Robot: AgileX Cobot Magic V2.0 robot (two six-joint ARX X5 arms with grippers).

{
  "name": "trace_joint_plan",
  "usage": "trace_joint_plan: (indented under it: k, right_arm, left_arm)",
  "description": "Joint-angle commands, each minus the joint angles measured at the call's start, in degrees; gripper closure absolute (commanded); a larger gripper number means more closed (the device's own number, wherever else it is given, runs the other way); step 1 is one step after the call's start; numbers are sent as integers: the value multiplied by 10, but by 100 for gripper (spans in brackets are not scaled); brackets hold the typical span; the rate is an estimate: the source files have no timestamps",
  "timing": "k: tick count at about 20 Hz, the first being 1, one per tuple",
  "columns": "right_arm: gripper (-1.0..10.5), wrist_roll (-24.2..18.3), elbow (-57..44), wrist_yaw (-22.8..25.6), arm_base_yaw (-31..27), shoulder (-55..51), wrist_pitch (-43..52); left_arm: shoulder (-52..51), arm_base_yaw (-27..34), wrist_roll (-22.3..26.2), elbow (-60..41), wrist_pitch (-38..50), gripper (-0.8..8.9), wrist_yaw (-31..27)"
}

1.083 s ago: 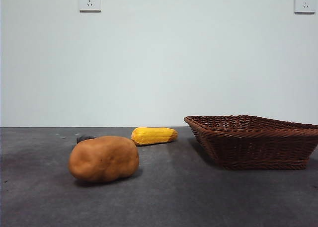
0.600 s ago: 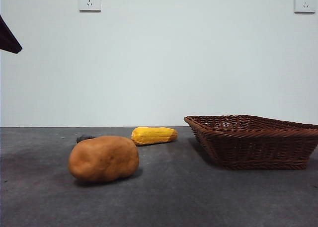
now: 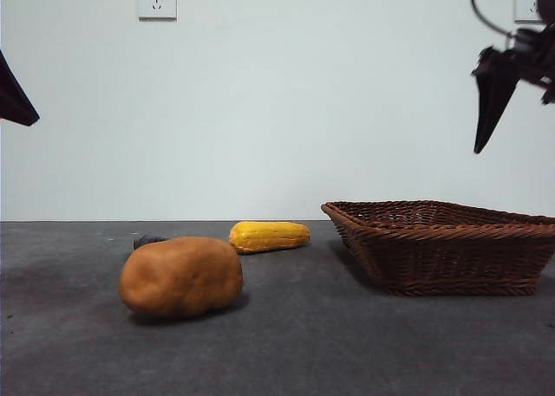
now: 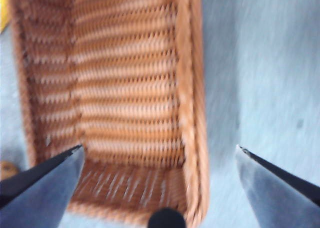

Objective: Help me put the vegetables on the table into the basket

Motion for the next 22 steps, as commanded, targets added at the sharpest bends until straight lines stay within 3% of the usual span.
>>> trace_joint_plan:
  k: [1,10,12,15,18,22]
  right_arm:
    - [443,-24,48,16,8,51,-17]
    - [469,-39,131,42,26,195,-16]
    - [604,-40,131,43,26,213,-16]
    - [955,-42,131,43,26,220,-10]
    - [962,-43,132,43,26,219,-6]
    - [962,-53,132,43,25,212,-21]
  left_arm:
    - [11,0,3,2,1,818,2]
    - [37,-8,10,2,7,817,-2]
    - [37,-8,17,2,15,818,-2]
    - [42,-8,21,6,15,818,-2]
    - [66,-9,38,39,-7,818,-2]
    - [142,-9,97,142,-76,818,-2]
